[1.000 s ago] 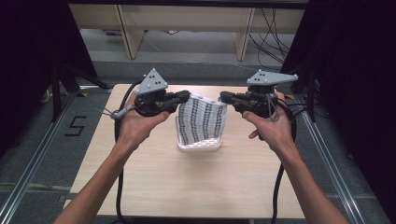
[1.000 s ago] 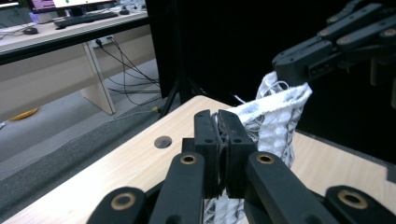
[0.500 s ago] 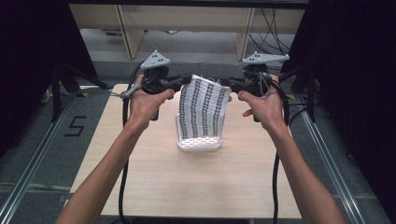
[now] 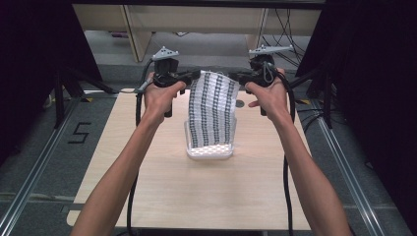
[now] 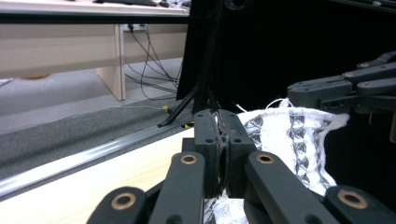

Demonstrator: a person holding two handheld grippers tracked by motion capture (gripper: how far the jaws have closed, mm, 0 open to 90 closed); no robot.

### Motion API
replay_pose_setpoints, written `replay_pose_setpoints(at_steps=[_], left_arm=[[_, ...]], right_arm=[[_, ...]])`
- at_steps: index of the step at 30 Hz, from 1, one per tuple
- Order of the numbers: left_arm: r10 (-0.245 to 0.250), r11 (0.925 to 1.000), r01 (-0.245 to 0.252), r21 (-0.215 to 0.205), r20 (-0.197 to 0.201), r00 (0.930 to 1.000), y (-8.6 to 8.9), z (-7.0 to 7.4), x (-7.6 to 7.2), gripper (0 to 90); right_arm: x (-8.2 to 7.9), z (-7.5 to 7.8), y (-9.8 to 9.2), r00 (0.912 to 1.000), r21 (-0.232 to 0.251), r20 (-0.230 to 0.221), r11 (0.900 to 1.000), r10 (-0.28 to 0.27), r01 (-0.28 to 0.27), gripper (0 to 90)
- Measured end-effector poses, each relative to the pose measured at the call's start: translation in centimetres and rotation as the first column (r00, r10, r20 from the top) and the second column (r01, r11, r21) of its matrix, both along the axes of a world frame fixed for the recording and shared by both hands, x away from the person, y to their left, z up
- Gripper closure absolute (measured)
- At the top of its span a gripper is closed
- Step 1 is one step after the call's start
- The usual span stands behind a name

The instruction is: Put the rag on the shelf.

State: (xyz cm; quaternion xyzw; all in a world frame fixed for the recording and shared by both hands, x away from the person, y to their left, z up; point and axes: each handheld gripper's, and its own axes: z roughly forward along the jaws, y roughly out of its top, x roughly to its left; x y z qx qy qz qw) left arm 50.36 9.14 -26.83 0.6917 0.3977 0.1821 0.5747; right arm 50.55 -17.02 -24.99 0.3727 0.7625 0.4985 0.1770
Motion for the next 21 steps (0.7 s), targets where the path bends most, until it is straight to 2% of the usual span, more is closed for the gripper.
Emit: replay_pose_setpoints(at_steps=[2, 5, 6, 7, 8, 9, 10, 12, 13, 15, 16, 17, 20, 21], left_arm=[[0.011, 0.9998, -0.012, -0.013, -0.032, 0.9994, -0.1, -0.7, 1.0, 86.9], [0.019, 0.9998, -0.019, -0.007, -0.045, 0.9988, -0.2, -1.1, 1.4, 86.8], [0.025, 0.9997, -0.025, -0.006, -0.064, 0.9976, -0.4, -1.6, 2.0, 86.8], [0.025, 0.9997, -0.025, -0.006, -0.064, 0.9976, -0.4, -1.6, 2.0, 86.8], [0.023, 0.9997, -0.023, -0.007, -0.09, 0.9957, -0.5, -2.1, 2.5, 86.7], [0.023, 0.9997, -0.023, -0.007, -0.09, 0.9957, -0.5, -2.1, 2.5, 86.6], [0.022, 0.9997, -0.023, -0.01, -0.101, 0.9946, -0.6, -2.4, 2.8, 86.6], [0.021, 0.9997, -0.022, -0.01, -0.12, 0.9926, -0.7, -2.9, 3.3, 86.3], [0.025, 0.9997, -0.025, 0.0, -0.137, 0.9903, -0.6, -3.4, 3.7, 86.3], [0.024, 0.9996, -0.025, -0.007, -0.146, 0.9889, -0.6, -3.8, 4.0, 86.2], [0.024, 0.9996, -0.025, -0.007, -0.146, 0.9889, -0.6, -3.8, 4.0, 86.1], [0.021, 0.9998, -0.022, -0.002, -0.169, 0.9855, -0.6, -4.4, 4.3, 85.9], [0.017, 0.9997, -0.014, 0.019, -0.187, 0.9823, -0.8, -4.9, 4.6, 84.9], [0.013, 0.9998, -0.01, 0.018, -0.198, 0.9801, -0.8, -5.2, 4.7, 83.1]], right_arm=[[1.1, -0.6, 0.3, 0.9992, 0.004, -0.038, 1.0, -0.015, 0.015, 88.9], [1.9, -1.1, 0.3, 0.9987, -0.006, -0.049, 1.0, -0.015, 0.014, 88.9], [2.6, -1.6, 0.3, 0.9974, -0.009, -0.07, 1.0, -0.017, 0.017, 89.0], [2.9, -1.9, 0.3, 0.9972, -0.012, -0.073, 1.0, -0.018, 0.017, 88.9], [3.1, -2.2, 0.3, 0.9945, -0.005, -0.099, 0.999, -0.035, 0.034, 88.9], [3.1, -2.2, 0.3, 0.9945, -0.005, -0.099, 0.999, -0.035, 0.034, 88.9], [3.4, -2.6, 0.3, 0.9946, -0.009, -0.1, 1.0, -0.03, 0.029, 88.9], [4.0, -3.5, 0.2, 0.9906, 0.0, -0.13, 0.999, -0.042, 0.042, 88.8], [4.2, -3.7, 0.1, 0.9912, -0.006, -0.125, 0.999, -0.042, 0.041, 88.8], [4.3, -4.1, 0.2, 0.9865, 0.009, -0.156, 0.999, -0.05, 0.053, 88.6], [4.3, -4.1, 0.2, 0.9865, 0.009, -0.156, 0.999, -0.05, 0.053, 88.6], [4.8, -4.7, 0.2, 0.9857, 0.001, -0.161, 0.999, -0.049, 0.049, 88.4], [5.2, -5.1, 0.2, 0.9856, -0.017, -0.162, 0.999, -0.049, 0.047, 87.7], [5.3, -5.4, 0.3, 0.9809, -0.015, -0.183, 0.998, -0.065, 0.064, 85.4]])
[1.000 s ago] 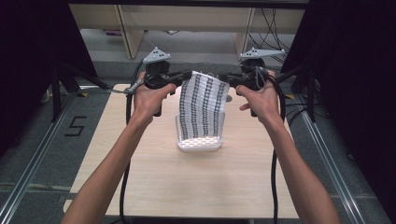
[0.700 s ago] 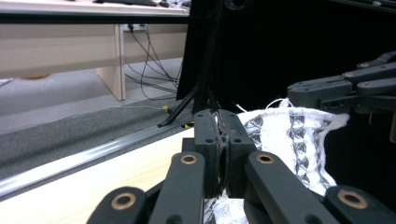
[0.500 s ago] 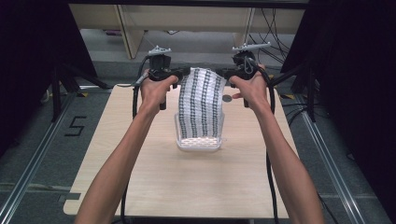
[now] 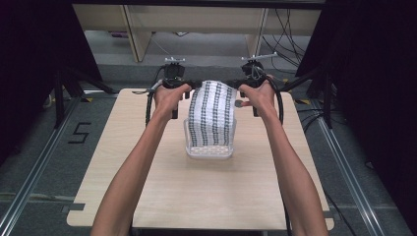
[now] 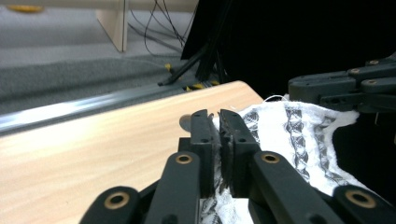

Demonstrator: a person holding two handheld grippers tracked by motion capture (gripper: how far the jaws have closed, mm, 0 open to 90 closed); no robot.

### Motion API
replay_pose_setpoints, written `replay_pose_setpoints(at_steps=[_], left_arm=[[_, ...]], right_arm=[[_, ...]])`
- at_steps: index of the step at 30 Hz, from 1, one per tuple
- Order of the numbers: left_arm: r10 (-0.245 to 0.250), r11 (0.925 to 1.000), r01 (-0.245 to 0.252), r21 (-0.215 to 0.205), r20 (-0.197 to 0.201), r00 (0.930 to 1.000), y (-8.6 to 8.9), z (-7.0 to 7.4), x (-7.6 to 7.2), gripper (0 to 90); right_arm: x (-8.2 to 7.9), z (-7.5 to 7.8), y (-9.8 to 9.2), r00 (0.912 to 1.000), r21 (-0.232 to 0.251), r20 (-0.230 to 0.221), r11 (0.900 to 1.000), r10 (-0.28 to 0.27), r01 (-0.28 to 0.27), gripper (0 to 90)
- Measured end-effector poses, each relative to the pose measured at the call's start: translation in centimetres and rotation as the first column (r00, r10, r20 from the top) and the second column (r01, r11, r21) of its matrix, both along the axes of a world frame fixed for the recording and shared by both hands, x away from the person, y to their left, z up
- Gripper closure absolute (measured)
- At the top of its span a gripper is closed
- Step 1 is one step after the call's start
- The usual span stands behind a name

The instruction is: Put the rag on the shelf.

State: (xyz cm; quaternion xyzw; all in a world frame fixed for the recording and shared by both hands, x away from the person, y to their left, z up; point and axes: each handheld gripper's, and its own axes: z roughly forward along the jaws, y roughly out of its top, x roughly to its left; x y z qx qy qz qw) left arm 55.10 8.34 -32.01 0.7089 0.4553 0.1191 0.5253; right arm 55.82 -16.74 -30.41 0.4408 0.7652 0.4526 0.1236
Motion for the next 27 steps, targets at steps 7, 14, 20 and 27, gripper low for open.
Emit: replay_pose_setpoints(at_steps=[7, 14, 20, 27], left_arm=[[0.018, 0.9998, -0.017, 0.013, -0.04, 0.999, -0.2, -1.5, 0.6, 70.1], [0.031, 0.9987, -0.029, 0.041, -0.054, 0.9981, -0.1, -1.7, 0.5, 59.1], [0.022, 0.9986, -0.019, 0.05, -0.058, 0.9981, 0.4, -1.5, 0.0, 57.0], [0.0, 0.9974, 0.005, 0.072, -0.068, 0.9977, 0.9, -0.9, -0.7, 51.6]], right_arm=[[0.4, -1.0, 0.1, 0.9996, -0.016, -0.026, 1.0, -0.014, 0.014, 71.6], [0.4, -1.3, -0.6, 0.9992, -0.016, -0.031, 1.0, -0.027, 0.026, 68.9], [0.0, -1.2, -0.9, 0.9994, -0.016, -0.032, 1.0, -0.016, 0.015, 67.6], [-0.5, -1.6, -1.0, 0.9991, -0.02, -0.043, 1.0, -0.005, 0.004, 64.3]])
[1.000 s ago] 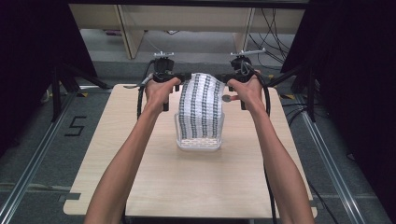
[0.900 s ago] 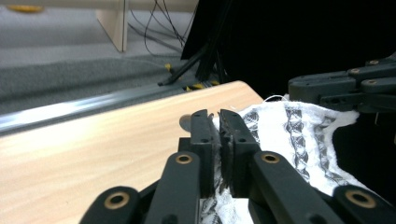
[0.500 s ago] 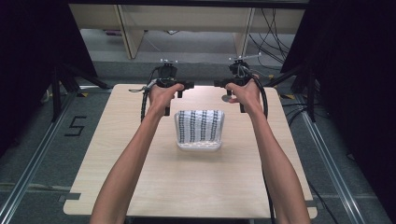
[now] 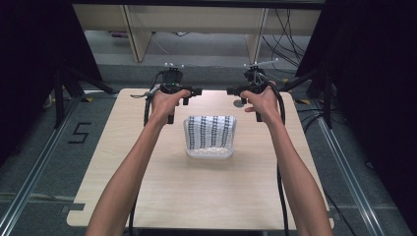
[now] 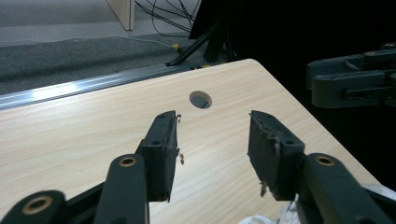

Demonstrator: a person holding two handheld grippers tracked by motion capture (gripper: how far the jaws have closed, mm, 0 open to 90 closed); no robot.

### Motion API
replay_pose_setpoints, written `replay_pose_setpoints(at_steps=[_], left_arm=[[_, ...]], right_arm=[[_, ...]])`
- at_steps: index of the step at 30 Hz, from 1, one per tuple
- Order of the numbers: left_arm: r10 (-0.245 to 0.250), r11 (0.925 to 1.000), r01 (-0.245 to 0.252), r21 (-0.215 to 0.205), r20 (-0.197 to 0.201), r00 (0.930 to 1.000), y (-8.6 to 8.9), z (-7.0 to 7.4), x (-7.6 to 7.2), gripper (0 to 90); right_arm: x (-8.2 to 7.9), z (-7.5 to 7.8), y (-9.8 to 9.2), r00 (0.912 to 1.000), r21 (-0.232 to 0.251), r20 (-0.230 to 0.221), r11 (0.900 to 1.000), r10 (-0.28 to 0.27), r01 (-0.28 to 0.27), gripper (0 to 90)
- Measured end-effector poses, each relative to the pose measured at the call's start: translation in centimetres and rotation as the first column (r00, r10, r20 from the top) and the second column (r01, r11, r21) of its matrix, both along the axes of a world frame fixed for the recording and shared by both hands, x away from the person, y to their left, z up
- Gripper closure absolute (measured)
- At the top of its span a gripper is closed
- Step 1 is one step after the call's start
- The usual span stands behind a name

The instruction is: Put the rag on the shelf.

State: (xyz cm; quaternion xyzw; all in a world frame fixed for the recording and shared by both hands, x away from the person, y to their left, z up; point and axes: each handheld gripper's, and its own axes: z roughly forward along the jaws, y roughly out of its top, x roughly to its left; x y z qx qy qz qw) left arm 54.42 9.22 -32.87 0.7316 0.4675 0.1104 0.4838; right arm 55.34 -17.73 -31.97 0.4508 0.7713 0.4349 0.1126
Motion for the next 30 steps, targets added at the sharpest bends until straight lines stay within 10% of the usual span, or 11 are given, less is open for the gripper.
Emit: replay_pose_setpoints(at_steps=[30], left_arm=[[-0.047, 0.9989, 0.047, 0.003, 0.02, 0.9987, 2.5, 1.0, -3.2, 41.2]], right_arm=[[-2.4, 0.7, -1.2, 0.9994, -0.039, 0.017, 0.999, 0.03, -0.029, 55.4]])
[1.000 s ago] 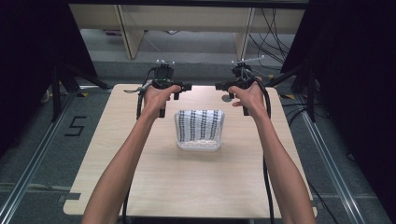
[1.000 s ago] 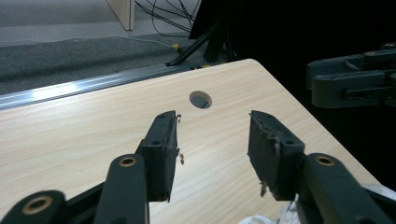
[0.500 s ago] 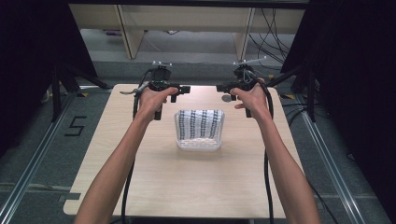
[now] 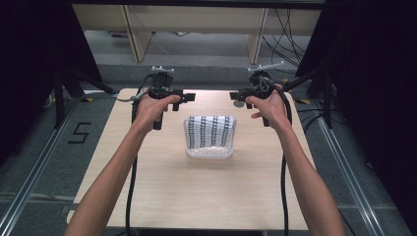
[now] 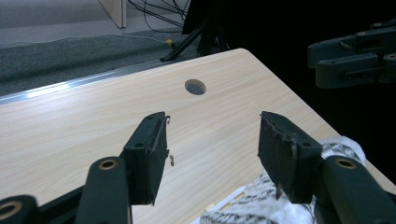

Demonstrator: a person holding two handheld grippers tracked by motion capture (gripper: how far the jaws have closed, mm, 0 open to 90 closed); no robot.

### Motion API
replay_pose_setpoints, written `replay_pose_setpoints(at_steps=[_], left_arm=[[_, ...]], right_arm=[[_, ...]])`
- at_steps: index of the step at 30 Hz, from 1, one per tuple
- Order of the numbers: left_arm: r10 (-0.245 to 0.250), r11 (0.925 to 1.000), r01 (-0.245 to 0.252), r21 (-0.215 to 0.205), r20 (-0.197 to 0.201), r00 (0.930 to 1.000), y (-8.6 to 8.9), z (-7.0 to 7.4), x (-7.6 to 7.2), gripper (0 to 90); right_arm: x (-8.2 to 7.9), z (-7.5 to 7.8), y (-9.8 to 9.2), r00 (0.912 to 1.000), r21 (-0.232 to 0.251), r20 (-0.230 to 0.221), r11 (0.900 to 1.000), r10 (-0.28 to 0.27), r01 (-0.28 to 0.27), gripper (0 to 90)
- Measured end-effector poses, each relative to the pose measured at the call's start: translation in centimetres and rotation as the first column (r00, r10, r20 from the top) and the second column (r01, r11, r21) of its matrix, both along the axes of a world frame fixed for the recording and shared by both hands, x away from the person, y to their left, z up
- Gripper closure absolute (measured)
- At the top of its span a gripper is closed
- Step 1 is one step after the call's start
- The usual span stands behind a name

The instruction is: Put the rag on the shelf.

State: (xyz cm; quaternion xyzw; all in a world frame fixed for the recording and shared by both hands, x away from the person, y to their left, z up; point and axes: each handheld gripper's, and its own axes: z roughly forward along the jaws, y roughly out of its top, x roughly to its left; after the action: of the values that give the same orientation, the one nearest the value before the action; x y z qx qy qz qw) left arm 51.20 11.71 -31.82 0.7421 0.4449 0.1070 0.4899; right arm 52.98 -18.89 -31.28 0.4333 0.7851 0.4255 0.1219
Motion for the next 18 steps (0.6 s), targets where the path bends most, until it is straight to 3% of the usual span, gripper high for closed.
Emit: replay_pose_setpoints(at_steps=[5, 11, 18], left_arm=[[-0.022, 0.9997, 0.022, -0.011, 0.002, 0.9998, 0.2, 0.0, -0.7, 38.9], [-0.033, 0.9994, 0.033, 0.005, 0.0, 0.9994, 0.6, -0.1, -1.6, 35.4], [-0.058, 0.9983, 0.058, -0.005, 0.022, 0.9981, 0.8, 0.1, -2.8, 32.8]], right_arm=[[-0.3, 0.0, -0.4, 0.9999, -0.011, 0.013, 1.0, -0.004, 0.004, 55.0], [-1.2, 0.4, -0.7, 0.9994, 0.004, 0.027, 1.0, 0.022, -0.022, 53.9], [-2.8, 0.7, -0.5, 0.9962, 0.007, 0.058, 0.998, 0.064, -0.065, 53.1]])
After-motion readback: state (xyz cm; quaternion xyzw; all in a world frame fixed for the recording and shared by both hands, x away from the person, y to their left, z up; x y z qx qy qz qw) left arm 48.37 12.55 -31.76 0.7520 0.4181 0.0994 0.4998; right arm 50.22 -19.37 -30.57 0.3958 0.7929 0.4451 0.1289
